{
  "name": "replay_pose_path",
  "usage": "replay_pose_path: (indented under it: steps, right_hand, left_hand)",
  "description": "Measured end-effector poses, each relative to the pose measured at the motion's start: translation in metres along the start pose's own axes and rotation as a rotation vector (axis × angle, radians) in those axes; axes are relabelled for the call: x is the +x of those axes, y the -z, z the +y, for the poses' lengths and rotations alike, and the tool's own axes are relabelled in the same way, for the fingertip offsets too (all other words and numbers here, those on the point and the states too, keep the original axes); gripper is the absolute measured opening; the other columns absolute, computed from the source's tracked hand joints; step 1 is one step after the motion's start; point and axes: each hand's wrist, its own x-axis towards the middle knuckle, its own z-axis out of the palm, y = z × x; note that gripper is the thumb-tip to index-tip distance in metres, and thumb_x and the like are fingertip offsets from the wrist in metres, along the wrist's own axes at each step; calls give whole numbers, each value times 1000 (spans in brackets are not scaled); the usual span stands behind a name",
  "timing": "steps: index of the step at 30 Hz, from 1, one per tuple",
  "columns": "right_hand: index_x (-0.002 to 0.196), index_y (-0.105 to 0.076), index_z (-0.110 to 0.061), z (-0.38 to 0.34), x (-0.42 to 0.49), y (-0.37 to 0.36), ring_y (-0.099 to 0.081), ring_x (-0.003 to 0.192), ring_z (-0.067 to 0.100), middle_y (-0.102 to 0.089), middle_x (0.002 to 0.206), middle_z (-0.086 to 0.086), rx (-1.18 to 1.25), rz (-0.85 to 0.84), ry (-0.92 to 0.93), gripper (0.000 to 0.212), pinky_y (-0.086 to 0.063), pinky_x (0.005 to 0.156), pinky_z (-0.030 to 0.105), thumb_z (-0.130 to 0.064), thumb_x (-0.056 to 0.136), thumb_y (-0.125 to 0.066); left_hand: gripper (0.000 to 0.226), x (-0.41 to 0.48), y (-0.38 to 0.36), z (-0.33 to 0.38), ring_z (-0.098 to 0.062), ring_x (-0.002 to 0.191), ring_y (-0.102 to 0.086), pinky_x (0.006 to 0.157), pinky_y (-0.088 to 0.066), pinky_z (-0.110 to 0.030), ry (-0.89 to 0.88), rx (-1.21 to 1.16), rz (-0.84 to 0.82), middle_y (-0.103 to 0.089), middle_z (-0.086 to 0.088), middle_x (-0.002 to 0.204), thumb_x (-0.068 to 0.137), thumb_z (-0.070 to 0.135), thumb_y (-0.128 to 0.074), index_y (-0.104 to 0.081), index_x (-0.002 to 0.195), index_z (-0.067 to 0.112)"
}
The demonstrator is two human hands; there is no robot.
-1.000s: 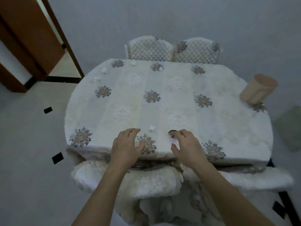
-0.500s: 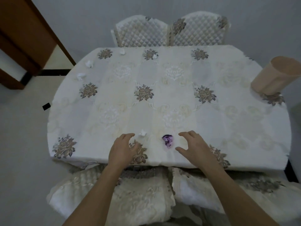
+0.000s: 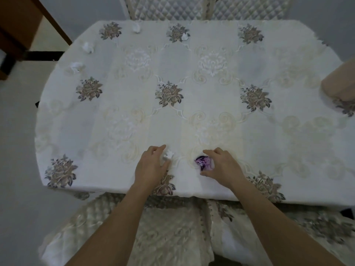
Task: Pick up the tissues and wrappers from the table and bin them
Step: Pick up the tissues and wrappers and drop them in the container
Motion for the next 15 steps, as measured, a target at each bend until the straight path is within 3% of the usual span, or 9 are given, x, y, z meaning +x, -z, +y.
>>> replay_pose_path:
  steps: [8,11,15]
  right_hand:
    - [103,-73,-21,-1,3,-17,-56,81,27,-64,88,4,-54,186,76,36,-46,65,34,-35,70,-80]
    - [83,-73,-20,-1,-2,-29,-54,72,25,-64,75,0,-53,283,70,17,-44,58,33,-32,71,-72]
    - [70,-69,-20,-3,-8,-40,-49,67,20,-59,65,-3,20,305,-3,12,-44,57,37,-31,76,-71]
  left_hand:
    - [28,15,-12,-7,-26,96,-57,71,-51,-36,-108,39,32,-63,-4,105,88,26,-68,-69,115,18]
    - [22,19,-16,-8,-25,92,-57,67,-51,-36,-148,59,47,-63,-2,99,87,24,-70,-71,107,15]
    - [16,21,-21,-6,-23,92,-56,68,-47,-34,-146,31,30,-63,-1,97,89,23,-67,-70,102,15]
